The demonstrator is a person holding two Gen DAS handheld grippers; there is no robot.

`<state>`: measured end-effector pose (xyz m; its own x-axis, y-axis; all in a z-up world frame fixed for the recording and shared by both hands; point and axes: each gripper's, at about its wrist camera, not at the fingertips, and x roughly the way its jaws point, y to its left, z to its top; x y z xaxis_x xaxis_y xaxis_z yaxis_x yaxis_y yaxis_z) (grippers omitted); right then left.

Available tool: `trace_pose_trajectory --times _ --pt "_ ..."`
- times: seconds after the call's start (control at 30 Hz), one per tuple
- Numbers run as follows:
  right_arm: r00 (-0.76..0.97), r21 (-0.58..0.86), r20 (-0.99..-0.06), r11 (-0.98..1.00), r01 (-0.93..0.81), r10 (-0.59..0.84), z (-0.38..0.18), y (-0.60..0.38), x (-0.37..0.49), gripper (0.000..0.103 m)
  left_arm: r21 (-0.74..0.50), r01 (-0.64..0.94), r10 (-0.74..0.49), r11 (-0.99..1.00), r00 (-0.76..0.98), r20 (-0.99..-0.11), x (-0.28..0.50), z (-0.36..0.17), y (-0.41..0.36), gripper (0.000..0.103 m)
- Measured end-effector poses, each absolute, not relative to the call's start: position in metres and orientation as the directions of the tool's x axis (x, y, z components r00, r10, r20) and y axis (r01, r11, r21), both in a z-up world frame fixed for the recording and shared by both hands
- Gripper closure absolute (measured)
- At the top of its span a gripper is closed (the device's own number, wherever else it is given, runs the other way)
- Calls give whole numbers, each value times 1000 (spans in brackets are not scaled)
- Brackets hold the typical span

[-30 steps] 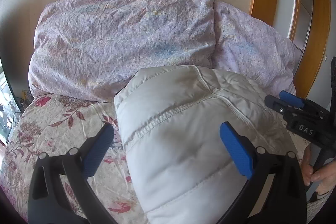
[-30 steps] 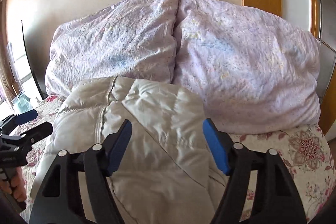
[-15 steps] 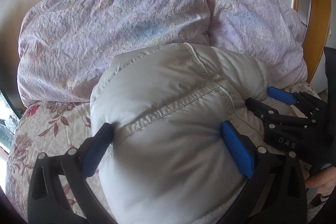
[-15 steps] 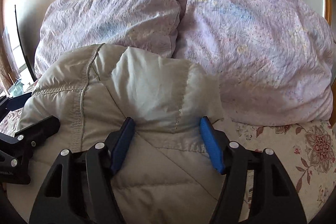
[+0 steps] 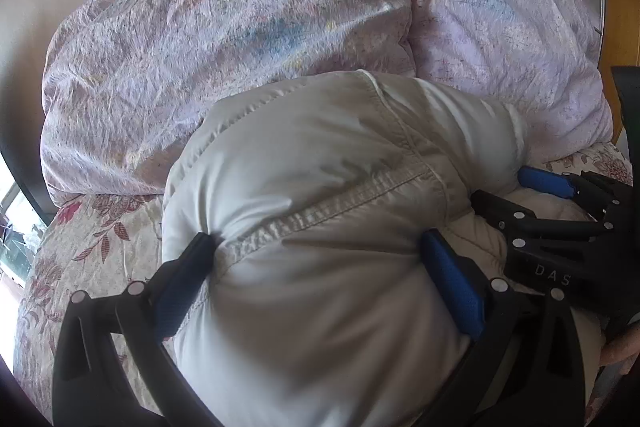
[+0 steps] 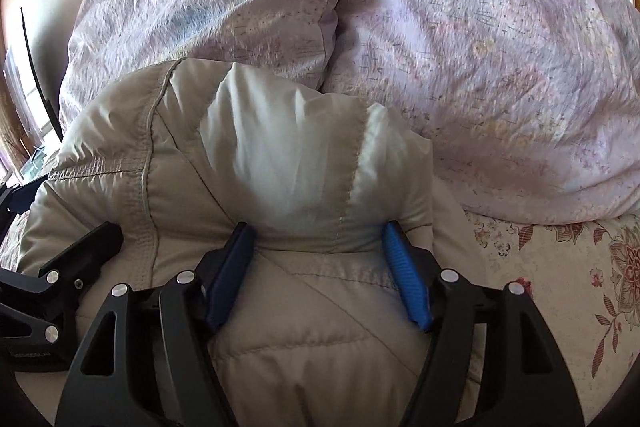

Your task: Fold large clothes

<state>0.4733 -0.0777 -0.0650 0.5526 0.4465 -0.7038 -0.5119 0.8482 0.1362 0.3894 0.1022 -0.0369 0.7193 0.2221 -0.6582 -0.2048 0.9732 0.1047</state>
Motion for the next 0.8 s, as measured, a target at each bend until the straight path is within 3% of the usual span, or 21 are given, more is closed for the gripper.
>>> trace_pose_trajectory --times 0.3,0.47,0.8 --pt "583 111 -696 864 -490 420 -45 -93 446 34 142 -209 251 968 727 -639 375 -28 97 2" --pt "559 160 -676 836 -525 481 -28 -122 407 34 48 -190 174 981 728 -663 351 -15 103 2" --pt "519 163 -725 845 -510 453 -68 -120 406 32 92 -197 209 976 730 -651 352 -35 95 2"
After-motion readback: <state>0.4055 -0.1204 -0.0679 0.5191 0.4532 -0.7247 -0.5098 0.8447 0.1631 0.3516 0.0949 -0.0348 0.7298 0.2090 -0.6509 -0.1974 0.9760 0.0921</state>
